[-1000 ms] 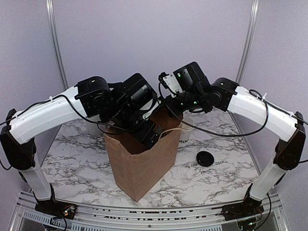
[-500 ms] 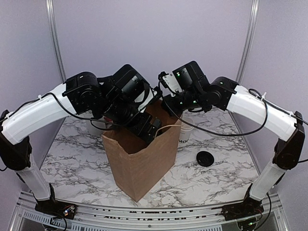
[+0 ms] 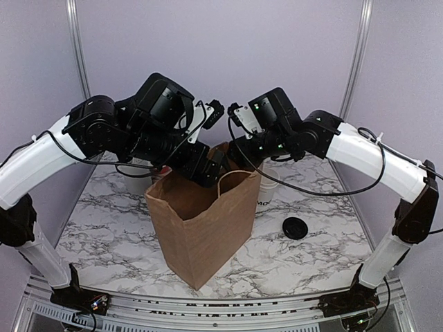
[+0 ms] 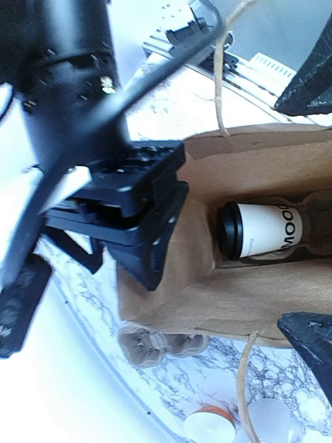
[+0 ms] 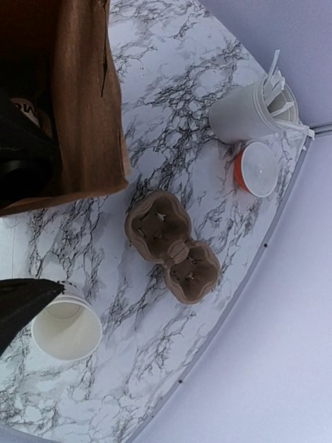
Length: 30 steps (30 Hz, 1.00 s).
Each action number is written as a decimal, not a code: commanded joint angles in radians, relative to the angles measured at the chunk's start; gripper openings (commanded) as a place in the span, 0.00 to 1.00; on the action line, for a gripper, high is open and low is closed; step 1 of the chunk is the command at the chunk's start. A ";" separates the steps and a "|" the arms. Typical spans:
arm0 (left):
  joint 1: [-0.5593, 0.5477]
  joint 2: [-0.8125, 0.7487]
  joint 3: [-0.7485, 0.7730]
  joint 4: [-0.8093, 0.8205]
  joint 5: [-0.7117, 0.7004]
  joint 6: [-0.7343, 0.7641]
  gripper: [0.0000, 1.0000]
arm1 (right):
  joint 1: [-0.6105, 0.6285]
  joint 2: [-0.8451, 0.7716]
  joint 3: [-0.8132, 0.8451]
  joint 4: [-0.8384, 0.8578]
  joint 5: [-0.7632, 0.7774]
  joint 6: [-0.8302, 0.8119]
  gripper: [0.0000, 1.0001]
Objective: Pack the takeout coffee
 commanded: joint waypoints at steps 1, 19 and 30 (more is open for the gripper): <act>-0.004 -0.059 -0.022 0.083 -0.016 0.019 0.99 | -0.002 -0.034 0.046 0.008 0.003 0.006 0.60; -0.004 -0.193 -0.133 0.316 0.054 0.026 0.99 | -0.005 -0.087 0.046 0.079 0.024 0.001 0.96; -0.004 -0.357 -0.327 0.550 -0.013 0.023 0.99 | -0.063 -0.210 -0.064 0.243 -0.092 0.030 0.99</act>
